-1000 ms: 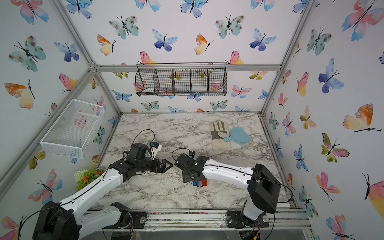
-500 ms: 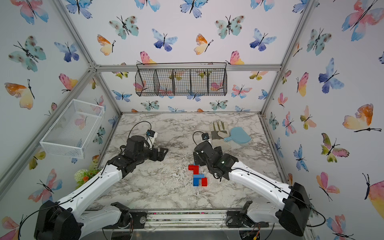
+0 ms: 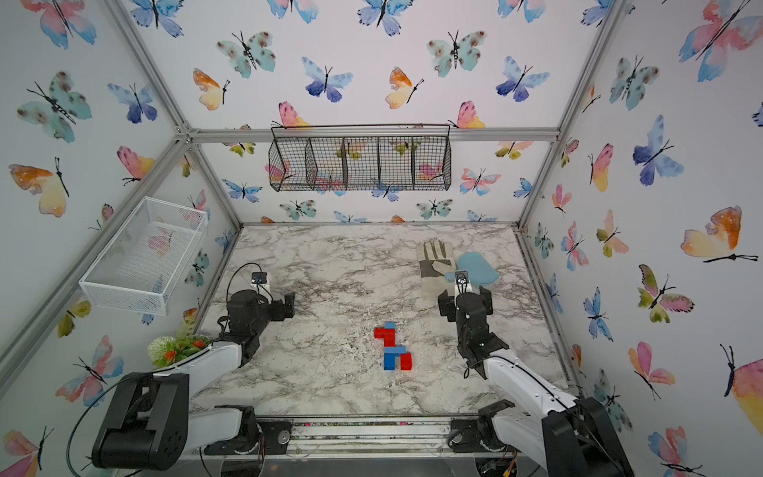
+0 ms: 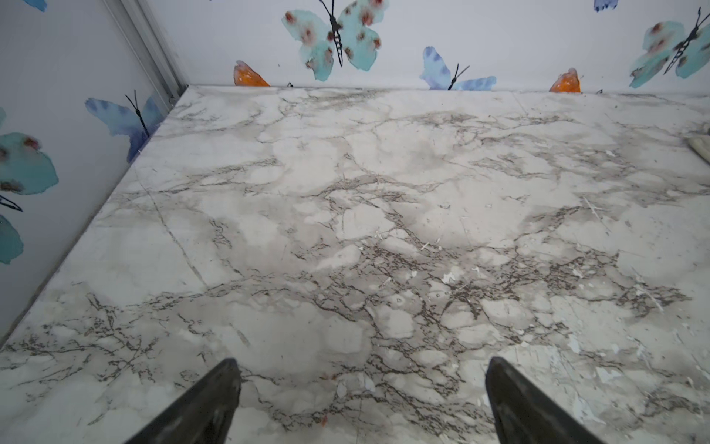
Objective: Assemble a giraffe with lego
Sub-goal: Reset both arms
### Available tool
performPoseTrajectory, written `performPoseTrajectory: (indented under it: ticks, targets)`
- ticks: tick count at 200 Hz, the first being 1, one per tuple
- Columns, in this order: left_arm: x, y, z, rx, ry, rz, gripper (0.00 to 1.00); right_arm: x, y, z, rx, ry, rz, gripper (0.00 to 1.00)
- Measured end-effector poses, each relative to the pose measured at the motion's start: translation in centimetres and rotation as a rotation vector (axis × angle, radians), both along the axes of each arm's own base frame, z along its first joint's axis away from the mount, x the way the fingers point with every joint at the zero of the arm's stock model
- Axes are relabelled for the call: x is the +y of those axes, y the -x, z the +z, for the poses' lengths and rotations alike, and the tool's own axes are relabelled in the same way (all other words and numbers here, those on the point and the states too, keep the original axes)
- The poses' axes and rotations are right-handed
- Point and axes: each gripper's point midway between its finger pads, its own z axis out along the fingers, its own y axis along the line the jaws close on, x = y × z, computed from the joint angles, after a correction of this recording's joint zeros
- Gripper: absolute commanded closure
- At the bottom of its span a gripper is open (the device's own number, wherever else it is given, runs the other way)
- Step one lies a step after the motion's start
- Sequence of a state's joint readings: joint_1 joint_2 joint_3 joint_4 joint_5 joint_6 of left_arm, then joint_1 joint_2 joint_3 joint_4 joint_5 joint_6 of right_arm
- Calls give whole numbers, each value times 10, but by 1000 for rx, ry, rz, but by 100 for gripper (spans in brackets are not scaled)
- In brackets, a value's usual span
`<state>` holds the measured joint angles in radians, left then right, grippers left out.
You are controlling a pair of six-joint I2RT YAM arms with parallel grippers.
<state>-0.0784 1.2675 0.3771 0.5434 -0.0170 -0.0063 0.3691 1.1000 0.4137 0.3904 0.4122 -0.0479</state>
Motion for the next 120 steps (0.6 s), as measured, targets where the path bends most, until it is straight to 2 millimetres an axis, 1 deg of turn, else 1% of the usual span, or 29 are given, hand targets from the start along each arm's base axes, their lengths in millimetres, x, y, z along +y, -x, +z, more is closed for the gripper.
performPoseTrajectory:
  ticks: [21, 40, 48, 63, 76, 86, 94, 120]
  targets:
    - [8, 3, 0, -58, -3, 21, 2, -14, -11, 2, -47, -17, -30, 3]
    - [12, 6, 5, -116, -1, 31, 2, -25, -13, -6, -83, -37, -44, 3]
    - [13, 9, 6, -139, 1, 33, 2, -28, -11, -13, -94, -43, -48, 2]
    - [13, 14, 6, -171, 3, 34, 2, -33, -5, -36, -83, -43, -51, 2]
    - [13, 17, 5, -189, 4, 33, 2, -32, 0, -52, -68, -43, -38, 2]
    - [13, 18, 7, -209, 6, 31, 2, -31, 2, -60, -63, -43, -27, 2]
    - [13, 20, 7, -221, 8, 27, 2, -30, 1, -60, -73, -47, -22, 2]
    - [15, 20, 1, -228, 18, 15, 2, -32, -7, -48, -148, -70, -26, 2]
